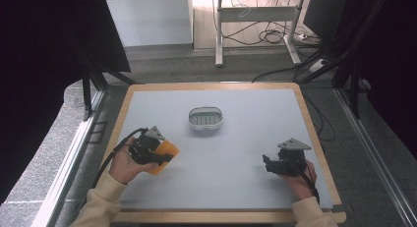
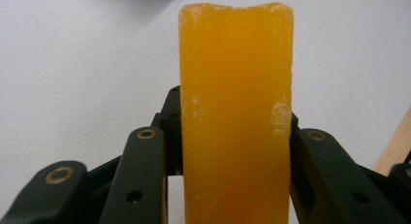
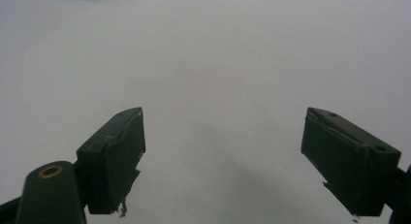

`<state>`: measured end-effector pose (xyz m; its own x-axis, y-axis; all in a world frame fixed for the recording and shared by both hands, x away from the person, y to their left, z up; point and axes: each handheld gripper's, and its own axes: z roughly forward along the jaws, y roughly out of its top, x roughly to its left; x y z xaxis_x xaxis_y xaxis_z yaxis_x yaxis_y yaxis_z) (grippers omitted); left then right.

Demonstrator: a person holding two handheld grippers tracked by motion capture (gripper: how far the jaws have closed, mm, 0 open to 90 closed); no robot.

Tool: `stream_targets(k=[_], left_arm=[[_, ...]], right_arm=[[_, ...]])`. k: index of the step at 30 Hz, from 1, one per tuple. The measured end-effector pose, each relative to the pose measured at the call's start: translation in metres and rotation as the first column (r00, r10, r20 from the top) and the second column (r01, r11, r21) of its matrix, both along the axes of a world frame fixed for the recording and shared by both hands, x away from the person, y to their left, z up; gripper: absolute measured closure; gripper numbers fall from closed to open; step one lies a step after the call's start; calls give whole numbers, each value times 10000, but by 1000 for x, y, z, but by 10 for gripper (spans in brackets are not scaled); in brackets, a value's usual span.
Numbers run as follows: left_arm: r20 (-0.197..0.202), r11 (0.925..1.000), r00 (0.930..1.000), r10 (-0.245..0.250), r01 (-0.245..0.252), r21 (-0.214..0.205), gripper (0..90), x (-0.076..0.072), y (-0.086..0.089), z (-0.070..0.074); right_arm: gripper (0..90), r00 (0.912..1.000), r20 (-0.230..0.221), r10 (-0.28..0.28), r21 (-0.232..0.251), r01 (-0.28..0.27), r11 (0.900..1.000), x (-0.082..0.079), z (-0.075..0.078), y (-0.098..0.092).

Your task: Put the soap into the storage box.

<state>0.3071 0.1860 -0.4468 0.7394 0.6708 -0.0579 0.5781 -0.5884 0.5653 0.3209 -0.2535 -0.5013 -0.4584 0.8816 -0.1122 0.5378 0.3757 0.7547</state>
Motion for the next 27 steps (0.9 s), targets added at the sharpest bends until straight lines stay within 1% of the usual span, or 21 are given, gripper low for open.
stream_targets(k=[3, 13, 18, 25, 27], left_arm=[[-10, 10000, 10000, -57, 57, 47, 618, 1, 0, 0], [-30, 9999, 9999, -101, 101, -9, 618, 5, -1, 1], [113, 9998, 9998, -179, 179, -19, 618, 9, -5, 5], [160, 9995, 9994, -309, 309, -12, 618, 12, -7, 9], [301, 9993, 9988, -379, 380, -30, 618, 16, -10, 10]], right_arm=[[162, 10000, 3, -4, -6, 4, 10000, 0, 0, 0], [162, 10000, -21, -30, -21, 30, 10000, 0, 0, 0], [162, 10000, -18, -40, -18, 40, 10000, 0, 0, 0], [162, 10000, -19, -57, -15, 57, 10000, 0, 0, -1], [162, 10000, -11, -77, -20, 77, 10000, 0, 0, -1]])
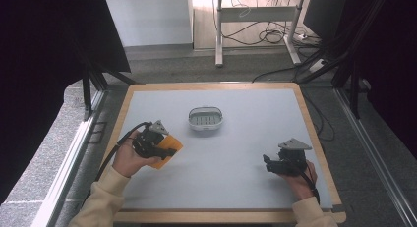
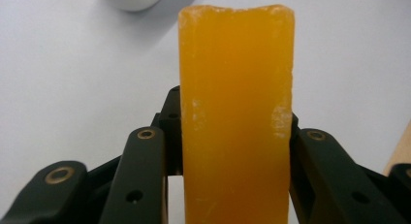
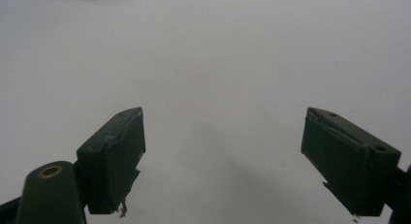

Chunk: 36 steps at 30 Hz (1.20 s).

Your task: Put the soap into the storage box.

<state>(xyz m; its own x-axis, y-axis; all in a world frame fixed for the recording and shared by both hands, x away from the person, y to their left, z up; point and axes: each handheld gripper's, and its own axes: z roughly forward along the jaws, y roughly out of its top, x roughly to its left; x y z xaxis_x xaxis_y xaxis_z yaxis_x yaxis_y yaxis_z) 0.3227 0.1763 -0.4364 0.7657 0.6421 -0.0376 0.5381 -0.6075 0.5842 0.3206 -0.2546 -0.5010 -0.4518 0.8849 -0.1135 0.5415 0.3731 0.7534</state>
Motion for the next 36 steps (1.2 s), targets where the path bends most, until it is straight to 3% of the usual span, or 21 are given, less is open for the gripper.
stream_targets(k=[22, 36], left_arm=[[206, 9999, 9997, -99, 100, -50, 618, 21, -6, 4], [415, 9991, 9985, -348, 337, 274, 618, 36, -14, 8]], right_arm=[[162, 9999, -65, -125, -10, 125, 9999, 0, -1, -1], [162, 9999, -47, -109, -21, 109, 9999, 1, -1, -2]])
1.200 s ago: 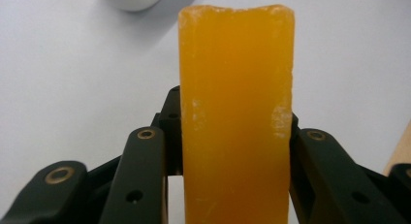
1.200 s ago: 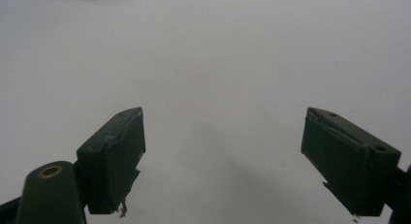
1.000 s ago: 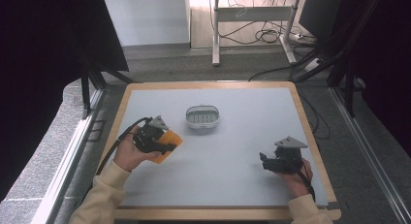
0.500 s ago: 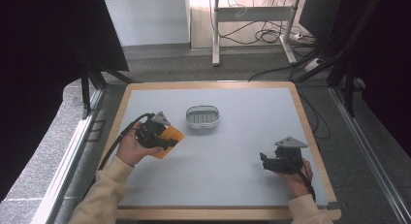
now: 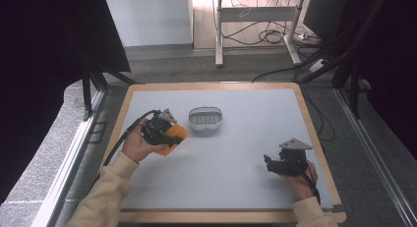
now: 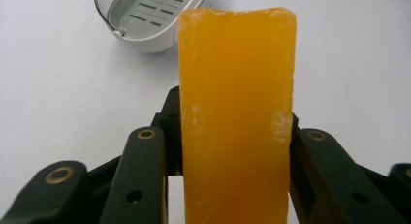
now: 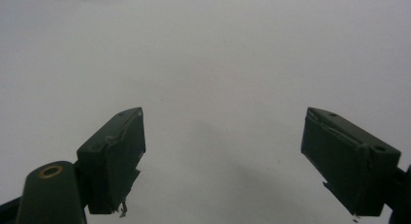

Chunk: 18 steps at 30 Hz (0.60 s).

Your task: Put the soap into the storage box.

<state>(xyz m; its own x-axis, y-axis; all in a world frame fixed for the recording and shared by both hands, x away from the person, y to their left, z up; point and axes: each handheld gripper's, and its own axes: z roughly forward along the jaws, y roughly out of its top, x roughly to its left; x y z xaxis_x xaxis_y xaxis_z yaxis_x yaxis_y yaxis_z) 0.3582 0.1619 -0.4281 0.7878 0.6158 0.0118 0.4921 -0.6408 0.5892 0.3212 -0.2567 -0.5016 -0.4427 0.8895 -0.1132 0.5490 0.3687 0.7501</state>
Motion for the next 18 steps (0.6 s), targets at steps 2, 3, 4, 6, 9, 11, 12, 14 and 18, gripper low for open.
stream_targets(k=[2, 3, 4, 6, 9, 11, 12, 14, 18], left_arm=[[22, 10000, 10000, -44, 44, -59, 618, 2, -1, 2], [37, 9999, 9999, -104, 104, -76, 618, 4, -2, 3], [37, 9999, 9999, -104, 104, -76, 618, 4, -2, 3], [95, 9998, 9997, -209, 210, -29, 618, 6, -4, 5], [104, 9995, 9994, -328, 327, 33, 618, 8, -5, 8], [96, 9995, 9995, -313, 313, -41, 618, 9, -6, 8], [89, 9994, 9994, -349, 349, -56, 618, 10, -6, 9], [169, 9993, 9992, -361, 361, 27, 618, 11, -7, 11], [272, 9988, 9985, -477, 475, 109, 618, 13, -11, 16]], right_arm=[[162, 10000, 6, -10, 14, 10, 10000, 0, 0, 0], [162, 10000, 22, -11, 1, 11, 10000, 0, 0, 0], [162, 10000, 22, -11, 1, 11, 10000, 0, 0, 0], [162, 10000, 10, -1, 9, 1, 10000, 0, 0, 0], [163, 10000, 14, -4, 6, 4, 10000, 0, 0, 0], [162, 10000, 13, -6, 11, 6, 10000, 0, 0, 0], [162, 10000, 16, -13, 15, 13, 10000, 0, 0, 0], [162, 10000, 11, -21, 34, 21, 10000, 0, 0, 0], [162, 10000, -11, -49, 29, 50, 10000, 0, 0, -1]])
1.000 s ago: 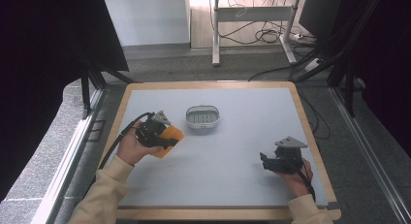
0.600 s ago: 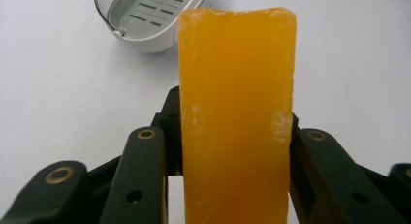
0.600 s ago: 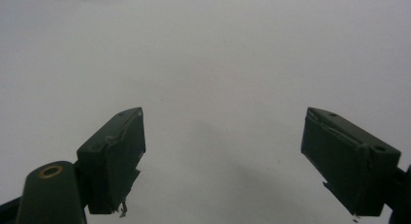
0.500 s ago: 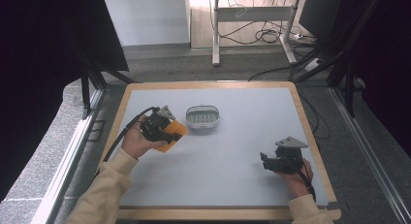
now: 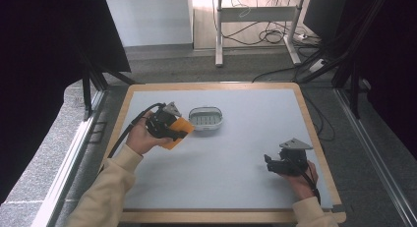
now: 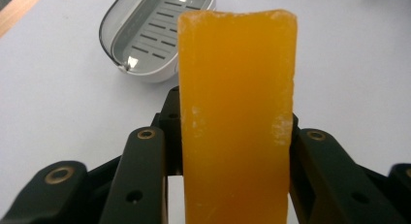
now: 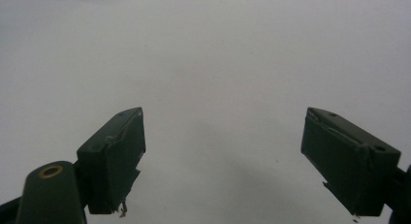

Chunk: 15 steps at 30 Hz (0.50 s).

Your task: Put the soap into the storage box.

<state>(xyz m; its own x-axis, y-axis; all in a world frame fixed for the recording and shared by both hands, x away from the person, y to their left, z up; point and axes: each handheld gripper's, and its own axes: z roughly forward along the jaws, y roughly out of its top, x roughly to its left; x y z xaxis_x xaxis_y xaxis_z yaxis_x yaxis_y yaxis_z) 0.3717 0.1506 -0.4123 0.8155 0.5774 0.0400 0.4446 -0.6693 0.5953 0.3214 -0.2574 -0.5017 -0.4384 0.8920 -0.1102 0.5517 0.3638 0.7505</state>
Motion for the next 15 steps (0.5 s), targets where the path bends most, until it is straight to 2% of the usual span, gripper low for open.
stream_targets(k=[15], left_arm=[[368, 9995, 9990, -241, 233, 231, 618, 13, -11, 14]], right_arm=[[163, 10000, -15, 7, 18, -7, 10000, 0, 0, -1]])
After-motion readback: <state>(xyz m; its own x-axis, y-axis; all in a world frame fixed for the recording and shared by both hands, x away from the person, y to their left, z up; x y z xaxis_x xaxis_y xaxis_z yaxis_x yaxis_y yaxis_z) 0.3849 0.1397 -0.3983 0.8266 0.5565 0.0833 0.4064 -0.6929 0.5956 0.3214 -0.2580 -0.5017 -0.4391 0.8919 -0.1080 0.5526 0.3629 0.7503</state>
